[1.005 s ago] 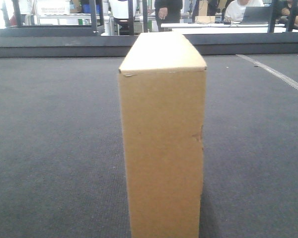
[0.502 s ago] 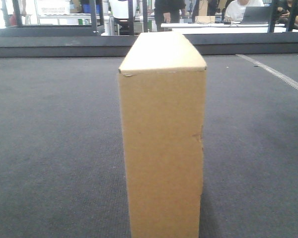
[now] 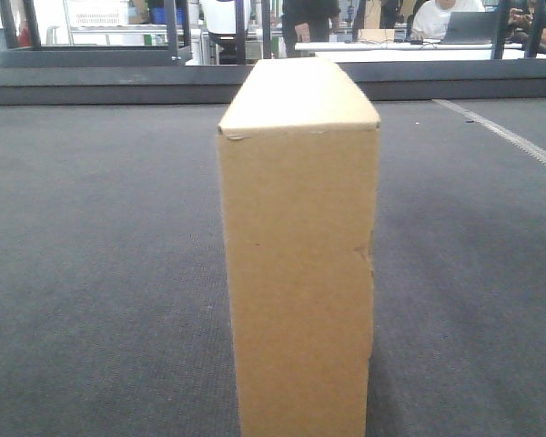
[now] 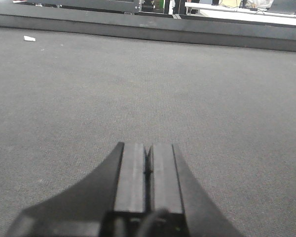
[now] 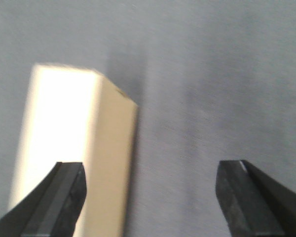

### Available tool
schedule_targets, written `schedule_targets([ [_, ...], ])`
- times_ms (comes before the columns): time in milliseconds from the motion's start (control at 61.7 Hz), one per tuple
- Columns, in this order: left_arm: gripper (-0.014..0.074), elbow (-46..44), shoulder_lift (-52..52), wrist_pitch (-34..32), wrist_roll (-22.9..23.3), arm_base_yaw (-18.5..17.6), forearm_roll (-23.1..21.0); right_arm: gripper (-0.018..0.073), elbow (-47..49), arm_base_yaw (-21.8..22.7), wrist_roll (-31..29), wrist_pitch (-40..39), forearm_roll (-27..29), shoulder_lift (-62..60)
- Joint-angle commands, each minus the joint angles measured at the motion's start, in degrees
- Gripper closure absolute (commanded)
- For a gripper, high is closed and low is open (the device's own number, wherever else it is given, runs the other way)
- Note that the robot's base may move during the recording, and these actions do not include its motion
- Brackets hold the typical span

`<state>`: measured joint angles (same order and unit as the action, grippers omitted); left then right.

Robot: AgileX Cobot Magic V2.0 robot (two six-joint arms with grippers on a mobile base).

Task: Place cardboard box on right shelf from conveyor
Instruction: 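Close the right gripper around the top of the tan box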

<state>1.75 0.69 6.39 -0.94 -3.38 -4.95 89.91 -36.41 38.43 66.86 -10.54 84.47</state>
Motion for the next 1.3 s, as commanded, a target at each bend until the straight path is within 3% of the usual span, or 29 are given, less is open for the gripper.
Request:
schedule_targets([
  [0,0.0715,-0.16,0.38,-4.64,0.29,-0.19,-0.27,-0.0074,5.81,-2.1,1.34,-0.14,-2.27,1.14],
  [389,0.0715,-0.16,0.38,-4.64,0.29,-0.19,-0.27,-0.0074,8.8,-9.11,10.12,3.75,-5.54,6.66],
  [584,0.0715,-0.16,0.38,-4.64,0.29,-0.19,-0.27,-0.0074,8.8,-11.6,11.12,3.89,-7.21,7.55],
  [1281,0.0715,-0.16,0.38,-4.64,0.29,-0.19,-0.27,-0.0074,8.8,-13.19,14.15,6.96,-9.38,9.49],
])
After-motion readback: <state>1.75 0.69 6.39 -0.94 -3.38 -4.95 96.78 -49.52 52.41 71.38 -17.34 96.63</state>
